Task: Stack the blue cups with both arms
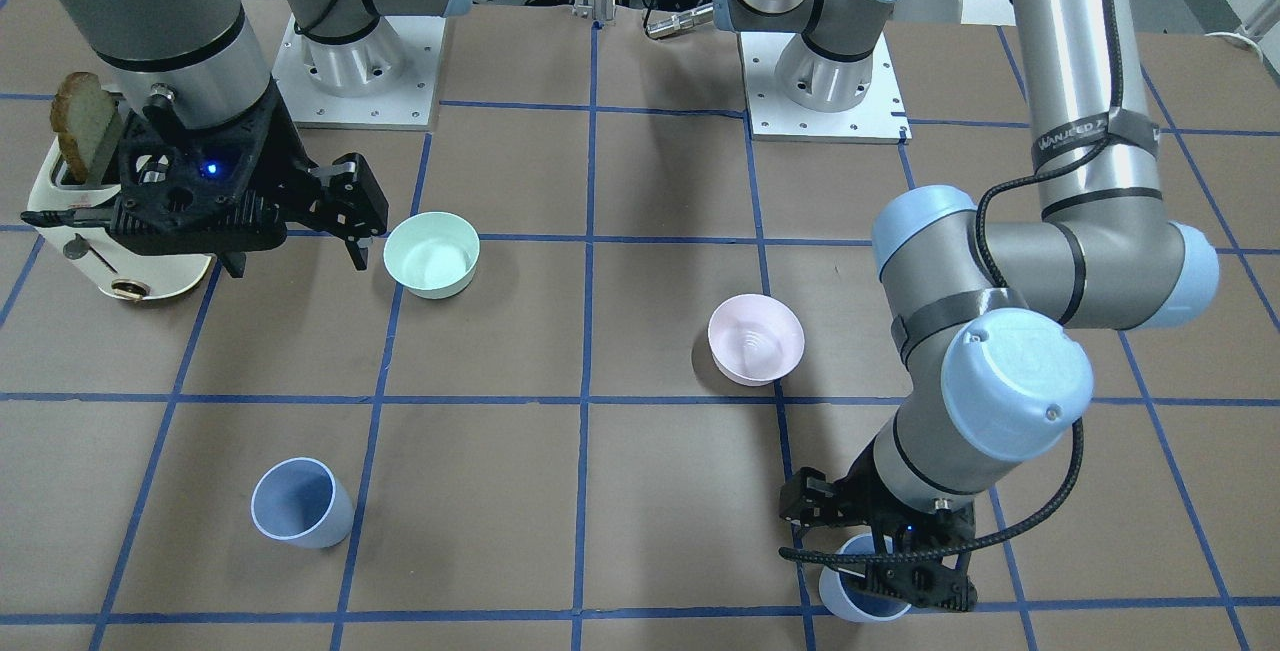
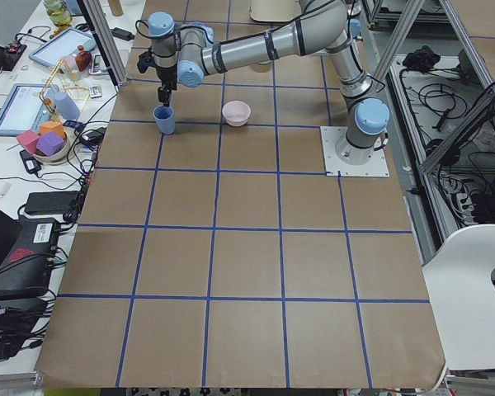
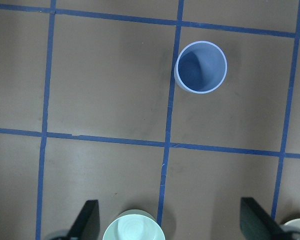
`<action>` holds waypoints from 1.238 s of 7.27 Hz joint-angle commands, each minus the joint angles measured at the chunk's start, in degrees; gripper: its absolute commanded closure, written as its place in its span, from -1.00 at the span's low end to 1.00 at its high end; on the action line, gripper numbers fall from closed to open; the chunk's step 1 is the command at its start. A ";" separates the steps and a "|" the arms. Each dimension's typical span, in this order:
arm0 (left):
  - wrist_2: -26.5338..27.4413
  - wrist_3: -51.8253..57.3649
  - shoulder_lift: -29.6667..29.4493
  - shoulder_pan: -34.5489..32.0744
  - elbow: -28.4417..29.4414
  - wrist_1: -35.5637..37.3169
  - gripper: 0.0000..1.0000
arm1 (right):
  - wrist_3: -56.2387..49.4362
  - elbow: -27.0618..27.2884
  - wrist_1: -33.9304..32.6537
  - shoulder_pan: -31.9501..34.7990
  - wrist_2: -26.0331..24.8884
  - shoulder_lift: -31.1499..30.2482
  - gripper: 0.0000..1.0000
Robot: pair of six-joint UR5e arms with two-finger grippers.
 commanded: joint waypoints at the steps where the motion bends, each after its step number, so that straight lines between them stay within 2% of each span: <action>1: 0.18 0.67 -3.01 0.00 0.23 4.44 -0.49 | 0.00 -0.02 0.05 -0.04 0.01 0.00 -1.00; 2: 0.19 0.76 -3.81 0.00 0.23 5.68 0.05 | 0.00 0.06 0.05 -0.04 0.01 0.00 -1.00; 3: 0.45 0.76 -3.99 -0.09 0.23 5.78 0.76 | 0.00 0.06 0.05 -0.04 0.01 0.00 -1.00; 4: 0.54 0.67 -4.08 -0.09 0.23 5.78 1.00 | 0.00 0.06 0.14 -0.04 0.01 0.00 -1.00; 6: 0.62 -0.55 -2.86 -1.84 0.14 5.61 1.00 | 0.00 0.06 0.32 -0.04 0.01 0.00 -1.00; 9: 0.45 -16.94 -0.04 -9.46 -0.30 3.50 1.00 | -0.09 0.06 0.49 -0.13 0.01 0.09 -1.00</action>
